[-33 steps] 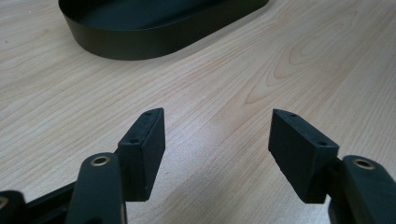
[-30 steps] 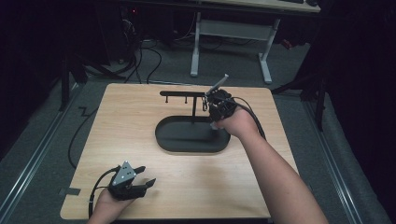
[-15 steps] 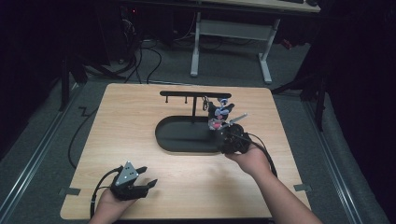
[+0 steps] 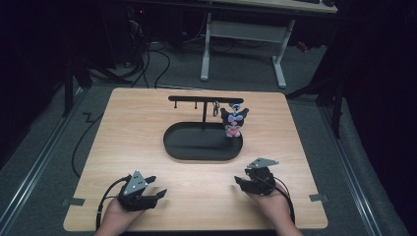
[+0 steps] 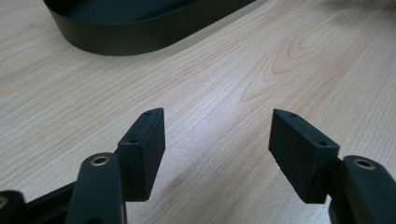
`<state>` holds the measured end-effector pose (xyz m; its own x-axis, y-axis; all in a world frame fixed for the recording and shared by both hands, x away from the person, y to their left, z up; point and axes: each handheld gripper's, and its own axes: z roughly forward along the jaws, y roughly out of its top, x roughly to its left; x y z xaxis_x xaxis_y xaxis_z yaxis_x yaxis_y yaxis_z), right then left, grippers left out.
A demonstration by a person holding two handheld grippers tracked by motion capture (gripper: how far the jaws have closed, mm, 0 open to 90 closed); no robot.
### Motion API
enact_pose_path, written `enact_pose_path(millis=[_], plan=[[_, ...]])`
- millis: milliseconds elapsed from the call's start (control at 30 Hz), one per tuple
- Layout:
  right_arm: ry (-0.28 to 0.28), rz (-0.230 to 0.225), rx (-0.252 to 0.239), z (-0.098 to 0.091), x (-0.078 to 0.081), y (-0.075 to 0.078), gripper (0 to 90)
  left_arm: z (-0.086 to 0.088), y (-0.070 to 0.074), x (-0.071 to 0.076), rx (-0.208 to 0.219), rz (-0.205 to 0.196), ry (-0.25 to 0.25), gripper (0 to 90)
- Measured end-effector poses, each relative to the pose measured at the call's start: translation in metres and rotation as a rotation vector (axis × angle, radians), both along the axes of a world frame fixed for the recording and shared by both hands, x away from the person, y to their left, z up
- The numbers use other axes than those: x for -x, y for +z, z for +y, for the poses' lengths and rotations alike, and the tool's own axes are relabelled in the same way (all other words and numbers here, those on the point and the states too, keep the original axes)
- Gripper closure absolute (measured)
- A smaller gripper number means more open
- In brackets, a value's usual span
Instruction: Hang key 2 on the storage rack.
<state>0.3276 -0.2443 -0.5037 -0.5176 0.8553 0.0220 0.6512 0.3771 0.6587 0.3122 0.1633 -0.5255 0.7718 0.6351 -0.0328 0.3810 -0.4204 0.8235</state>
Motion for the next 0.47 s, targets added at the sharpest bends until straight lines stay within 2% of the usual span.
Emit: enact_pose_path(millis=[100,133,200,233,267,367,467], plan=[[-0.028,-0.034,-0.028,-0.011,0.014,-0.007,43.5,0.0,0.0,0.001,0.002,0.003,-0.004,37.0],[-0.044,-0.054,-0.038,-0.015,0.02,-0.009,42.4,-0.001,0.0,0.001,0.002,0.005,-0.006,37.0],[-0.052,-0.125,-0.059,-0.026,0.035,-0.014,43.2,-0.002,0.0,0.001,0.002,0.008,-0.007,37.0],[-0.051,-0.138,-0.076,-0.033,0.042,-0.015,42.0,-0.002,0.0,0.001,0.001,0.009,-0.005,37.0],[-0.056,-0.123,-0.092,-0.037,0.044,-0.012,40.7,-0.003,-0.001,0.0,0.005,0.008,-0.005,37.0],[-0.093,-0.14,-0.093,-0.049,0.048,-0.013,40.5,-0.006,-0.001,0.0,-0.003,0.01,-0.006,36.9],[-0.112,-0.133,-0.13,-0.054,0.048,-0.013,37.8,-0.008,-0.001,0.0,0.008,0.012,-0.002,36.5]])
